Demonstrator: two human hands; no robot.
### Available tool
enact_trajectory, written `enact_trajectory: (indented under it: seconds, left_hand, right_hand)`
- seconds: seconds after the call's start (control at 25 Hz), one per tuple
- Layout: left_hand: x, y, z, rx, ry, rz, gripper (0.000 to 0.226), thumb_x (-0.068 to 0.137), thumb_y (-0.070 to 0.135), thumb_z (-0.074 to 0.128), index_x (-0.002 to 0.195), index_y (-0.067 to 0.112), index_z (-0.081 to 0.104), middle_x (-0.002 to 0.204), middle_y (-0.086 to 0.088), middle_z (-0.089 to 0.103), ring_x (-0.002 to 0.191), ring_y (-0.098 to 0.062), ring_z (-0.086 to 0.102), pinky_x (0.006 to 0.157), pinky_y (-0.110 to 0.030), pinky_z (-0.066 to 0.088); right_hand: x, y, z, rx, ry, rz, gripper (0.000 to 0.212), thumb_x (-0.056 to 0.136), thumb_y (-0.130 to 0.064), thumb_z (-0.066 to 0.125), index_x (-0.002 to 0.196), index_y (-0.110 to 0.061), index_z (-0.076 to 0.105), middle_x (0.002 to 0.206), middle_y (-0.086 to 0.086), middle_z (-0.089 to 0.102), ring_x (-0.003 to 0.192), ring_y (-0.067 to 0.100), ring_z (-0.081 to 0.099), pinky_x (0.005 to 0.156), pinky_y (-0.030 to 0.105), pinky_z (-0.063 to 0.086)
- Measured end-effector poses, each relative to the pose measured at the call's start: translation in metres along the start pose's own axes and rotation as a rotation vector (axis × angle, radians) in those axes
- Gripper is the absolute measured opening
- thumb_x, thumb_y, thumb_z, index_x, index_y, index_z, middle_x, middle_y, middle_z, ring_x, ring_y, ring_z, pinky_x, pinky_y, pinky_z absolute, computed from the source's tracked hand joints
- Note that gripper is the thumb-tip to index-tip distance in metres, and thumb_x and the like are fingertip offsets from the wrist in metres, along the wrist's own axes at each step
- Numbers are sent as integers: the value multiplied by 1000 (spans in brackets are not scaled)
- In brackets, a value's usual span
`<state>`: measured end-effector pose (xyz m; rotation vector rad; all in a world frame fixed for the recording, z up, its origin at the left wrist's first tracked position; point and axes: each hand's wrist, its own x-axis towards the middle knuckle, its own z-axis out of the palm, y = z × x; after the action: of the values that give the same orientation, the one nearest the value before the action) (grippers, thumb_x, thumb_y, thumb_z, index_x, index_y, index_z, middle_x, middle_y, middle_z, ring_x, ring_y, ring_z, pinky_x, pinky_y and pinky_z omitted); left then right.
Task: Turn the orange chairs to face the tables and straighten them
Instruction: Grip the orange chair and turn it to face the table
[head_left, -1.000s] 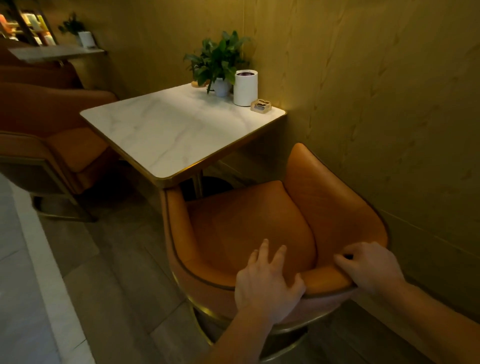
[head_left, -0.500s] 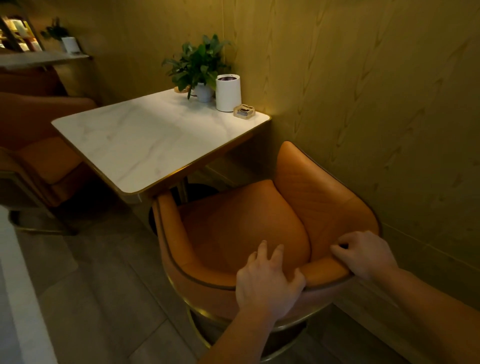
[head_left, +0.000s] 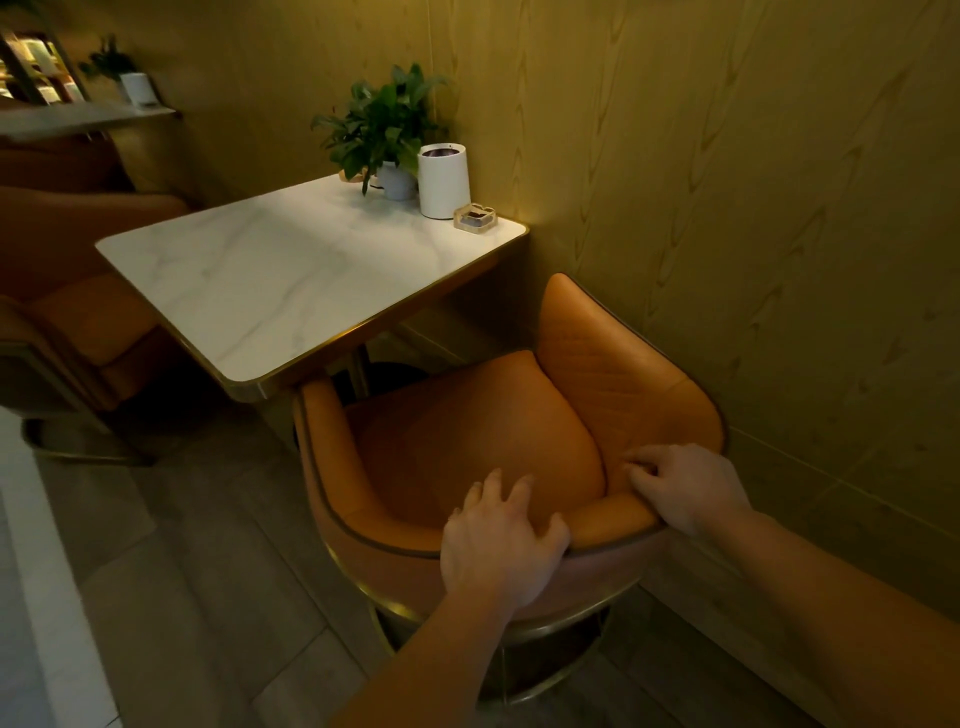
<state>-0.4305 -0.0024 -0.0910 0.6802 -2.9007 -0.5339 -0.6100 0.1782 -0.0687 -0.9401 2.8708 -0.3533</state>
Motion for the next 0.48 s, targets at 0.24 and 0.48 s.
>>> enact_trajectory:
  seconds: [0.24,0.48]
  left_hand:
    - [1,-1,1,-5,-26,-34,75,87,78,17,149,40,34,161,1,33,146,-25,32,108,-50,38]
    - [0,-2,-14,-52,-297,-82,81,84,82,9,151,40,26,160,-2,31,145,-28,30,116,-61,19]
  right_hand:
    - [1,0,2,-10,25,-23,55,95,-64,32,148,-47,32,149,-11,45,132,15,43,103,41,41]
    - [7,-5,-5,-106,-123,-58,60,98,-64,26,153,-42,24,162,-12,19,148,13,14,118,43,17]
